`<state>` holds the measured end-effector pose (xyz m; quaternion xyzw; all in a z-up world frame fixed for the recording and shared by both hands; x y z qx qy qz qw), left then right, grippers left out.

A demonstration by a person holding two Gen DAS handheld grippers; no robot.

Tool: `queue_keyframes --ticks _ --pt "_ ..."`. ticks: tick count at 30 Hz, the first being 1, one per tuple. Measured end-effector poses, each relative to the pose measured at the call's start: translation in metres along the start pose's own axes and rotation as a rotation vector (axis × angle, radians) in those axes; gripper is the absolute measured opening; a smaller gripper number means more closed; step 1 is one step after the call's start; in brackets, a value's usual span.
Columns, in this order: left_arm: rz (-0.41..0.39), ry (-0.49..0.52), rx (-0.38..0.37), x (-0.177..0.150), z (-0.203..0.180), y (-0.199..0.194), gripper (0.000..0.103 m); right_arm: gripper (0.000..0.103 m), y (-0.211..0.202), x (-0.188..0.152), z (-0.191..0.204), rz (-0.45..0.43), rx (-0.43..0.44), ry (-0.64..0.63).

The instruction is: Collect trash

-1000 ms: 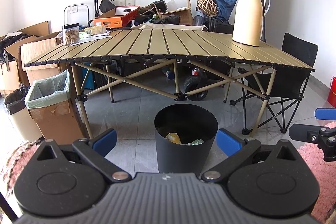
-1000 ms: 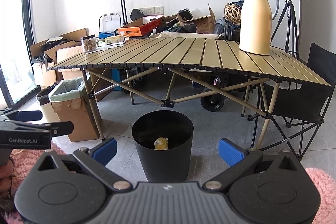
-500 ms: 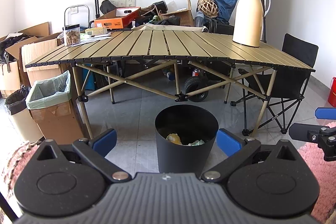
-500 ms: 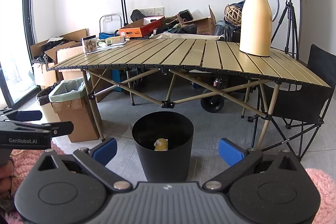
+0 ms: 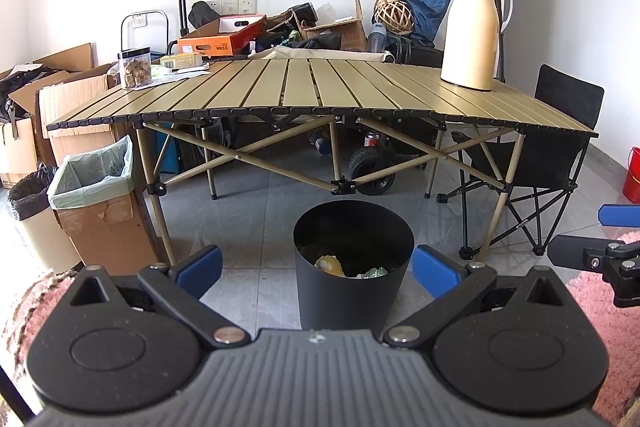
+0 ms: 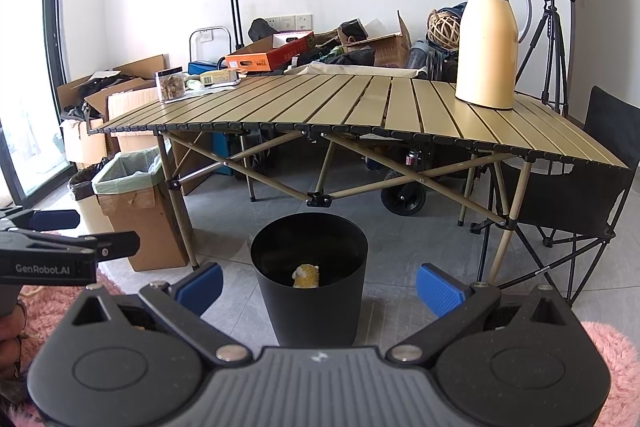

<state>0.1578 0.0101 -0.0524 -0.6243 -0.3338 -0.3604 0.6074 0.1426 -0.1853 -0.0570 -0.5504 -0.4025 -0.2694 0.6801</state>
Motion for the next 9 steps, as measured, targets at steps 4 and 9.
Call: queue_keyframes --ticks 4,9 --pt "-0.005 0.000 -0.003 -0.0001 -0.0006 -0.0007 0.103 0.103 -0.0008 0.0011 -0.0021 -0.001 -0.001 0.000" --pt "-0.005 0.003 -0.011 -0.0012 -0.0020 -0.0007 0.103 0.103 -0.0006 0.0010 -0.0022 0.000 0.000 0.000"
Point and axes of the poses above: each gripper's, at about its wrist camera, not at the fingertips, and y roughly the way its jaws point, z to its left, x to its top, the point moved 9 cm from there along y, roughly the way its jaws point, and after that the axes turned 1 degree about x, right-handed, at the moved point
